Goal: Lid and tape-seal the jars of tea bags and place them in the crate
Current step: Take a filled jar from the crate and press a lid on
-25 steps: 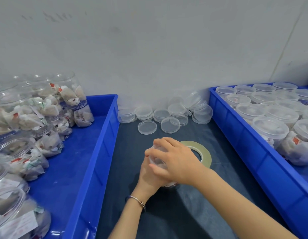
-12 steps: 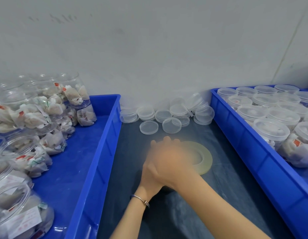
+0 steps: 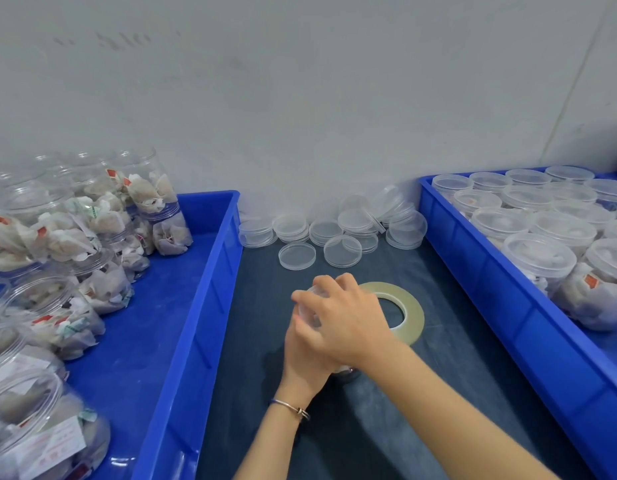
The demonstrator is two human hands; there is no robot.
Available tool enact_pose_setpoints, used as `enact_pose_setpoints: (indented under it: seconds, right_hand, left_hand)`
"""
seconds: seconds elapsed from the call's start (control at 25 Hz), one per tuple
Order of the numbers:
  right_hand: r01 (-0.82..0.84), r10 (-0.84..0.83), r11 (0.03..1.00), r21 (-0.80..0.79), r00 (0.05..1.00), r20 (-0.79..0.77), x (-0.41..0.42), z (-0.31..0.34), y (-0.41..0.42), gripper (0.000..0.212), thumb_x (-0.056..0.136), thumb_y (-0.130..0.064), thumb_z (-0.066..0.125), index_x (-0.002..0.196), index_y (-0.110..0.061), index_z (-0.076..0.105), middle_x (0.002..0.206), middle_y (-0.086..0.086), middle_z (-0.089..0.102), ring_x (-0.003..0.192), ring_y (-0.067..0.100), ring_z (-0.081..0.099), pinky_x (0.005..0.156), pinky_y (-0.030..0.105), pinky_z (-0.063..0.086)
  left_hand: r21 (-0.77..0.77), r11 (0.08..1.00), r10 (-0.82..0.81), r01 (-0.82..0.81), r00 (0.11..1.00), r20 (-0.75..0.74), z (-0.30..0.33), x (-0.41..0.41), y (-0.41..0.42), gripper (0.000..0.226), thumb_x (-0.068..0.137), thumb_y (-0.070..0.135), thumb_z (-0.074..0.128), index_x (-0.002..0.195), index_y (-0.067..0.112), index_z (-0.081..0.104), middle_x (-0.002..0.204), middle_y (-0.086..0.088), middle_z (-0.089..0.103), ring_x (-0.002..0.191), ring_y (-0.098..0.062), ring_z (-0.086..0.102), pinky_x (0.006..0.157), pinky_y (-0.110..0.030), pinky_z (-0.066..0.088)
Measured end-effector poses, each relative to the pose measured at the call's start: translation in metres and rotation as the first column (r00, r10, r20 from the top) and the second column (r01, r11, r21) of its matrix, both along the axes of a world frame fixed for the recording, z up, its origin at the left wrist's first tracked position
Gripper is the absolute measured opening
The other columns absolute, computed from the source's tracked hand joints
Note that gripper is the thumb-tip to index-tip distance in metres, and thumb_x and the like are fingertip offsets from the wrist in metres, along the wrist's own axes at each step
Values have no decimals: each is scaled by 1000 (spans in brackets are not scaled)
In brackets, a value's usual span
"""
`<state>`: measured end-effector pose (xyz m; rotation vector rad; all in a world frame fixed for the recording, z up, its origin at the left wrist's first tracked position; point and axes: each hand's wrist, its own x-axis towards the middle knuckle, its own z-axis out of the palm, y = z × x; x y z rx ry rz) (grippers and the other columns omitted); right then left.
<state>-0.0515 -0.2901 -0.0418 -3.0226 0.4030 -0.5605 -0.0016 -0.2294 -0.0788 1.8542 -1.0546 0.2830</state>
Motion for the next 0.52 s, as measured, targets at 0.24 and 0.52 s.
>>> enact_pose_setpoints:
  seconds: [0.24, 0.52]
  right_hand:
    - [-220, -20, 684, 696, 947, 319, -15, 0, -49, 36, 100, -35, 39, 135, -28, 49, 139, -16, 43, 132, -1, 34, 111, 21, 25]
    - [237, -206, 970, 43, 909, -363, -69, -71, -74, 43, 97, -52, 33, 129, -25, 43, 134, -9, 39, 130, 9, 37, 114, 56, -2]
  left_hand:
    - [-290, 950, -266, 120, 797, -543, -26, 0, 27, 82, 49, 29, 86, 122, 22, 49, 114, 10, 65, 108, -3, 61, 81, -11, 48]
    - [-403, 915, -284, 18, 740, -610, -18, -13, 46, 78, 63, 39, 78, 130, 33, 38, 138, 12, 46, 123, 2, 50, 99, -24, 45]
